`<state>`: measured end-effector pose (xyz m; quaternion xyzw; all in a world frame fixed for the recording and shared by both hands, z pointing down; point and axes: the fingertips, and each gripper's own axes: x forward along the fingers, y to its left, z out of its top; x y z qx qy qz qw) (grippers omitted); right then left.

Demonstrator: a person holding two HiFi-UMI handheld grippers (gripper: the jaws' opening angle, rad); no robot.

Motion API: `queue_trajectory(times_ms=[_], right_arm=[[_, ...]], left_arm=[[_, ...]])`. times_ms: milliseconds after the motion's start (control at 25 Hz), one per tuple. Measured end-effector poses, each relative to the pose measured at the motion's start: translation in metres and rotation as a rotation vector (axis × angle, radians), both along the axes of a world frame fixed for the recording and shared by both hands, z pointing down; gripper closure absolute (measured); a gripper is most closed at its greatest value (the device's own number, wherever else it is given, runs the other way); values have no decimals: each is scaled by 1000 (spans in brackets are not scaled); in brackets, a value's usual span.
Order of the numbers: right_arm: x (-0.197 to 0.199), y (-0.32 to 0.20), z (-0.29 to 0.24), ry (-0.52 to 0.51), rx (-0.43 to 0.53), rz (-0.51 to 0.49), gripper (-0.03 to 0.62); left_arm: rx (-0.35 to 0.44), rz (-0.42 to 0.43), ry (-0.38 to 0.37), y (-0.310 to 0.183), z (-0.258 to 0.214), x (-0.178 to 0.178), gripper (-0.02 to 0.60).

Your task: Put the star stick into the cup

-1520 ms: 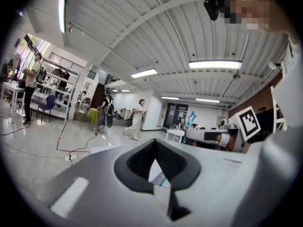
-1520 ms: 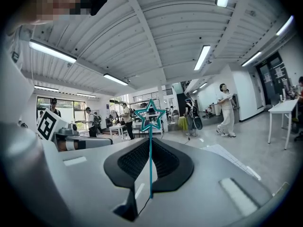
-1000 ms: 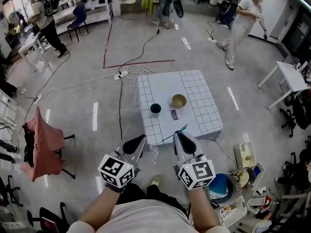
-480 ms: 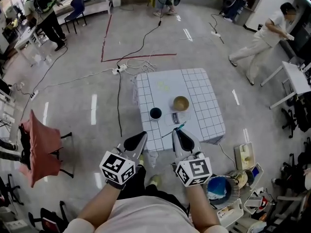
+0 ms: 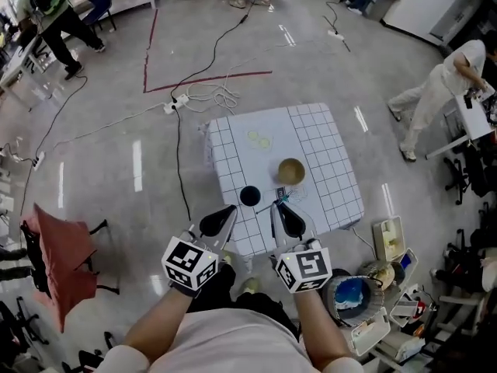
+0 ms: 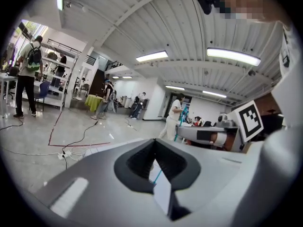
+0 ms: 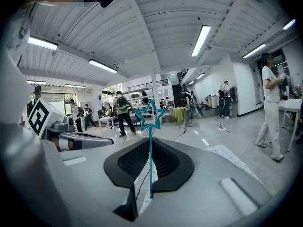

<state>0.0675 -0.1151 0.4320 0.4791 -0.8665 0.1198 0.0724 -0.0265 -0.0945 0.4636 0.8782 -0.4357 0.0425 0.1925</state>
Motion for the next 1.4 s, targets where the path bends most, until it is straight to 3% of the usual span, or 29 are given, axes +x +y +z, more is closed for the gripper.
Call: queue_trajectory(times_ms=[440, 1000, 1400], right_arm=[[-26, -57, 76, 64, -61, 51, 563], [-37, -71, 168, 144, -148, 32, 563], [-39, -66, 224, 200, -273, -15, 560]], left_arm=[[-78, 64, 15, -57, 63, -18, 575], [-127, 87, 17, -76, 117, -13, 575], [-148, 88, 17, -80, 141, -10, 575]])
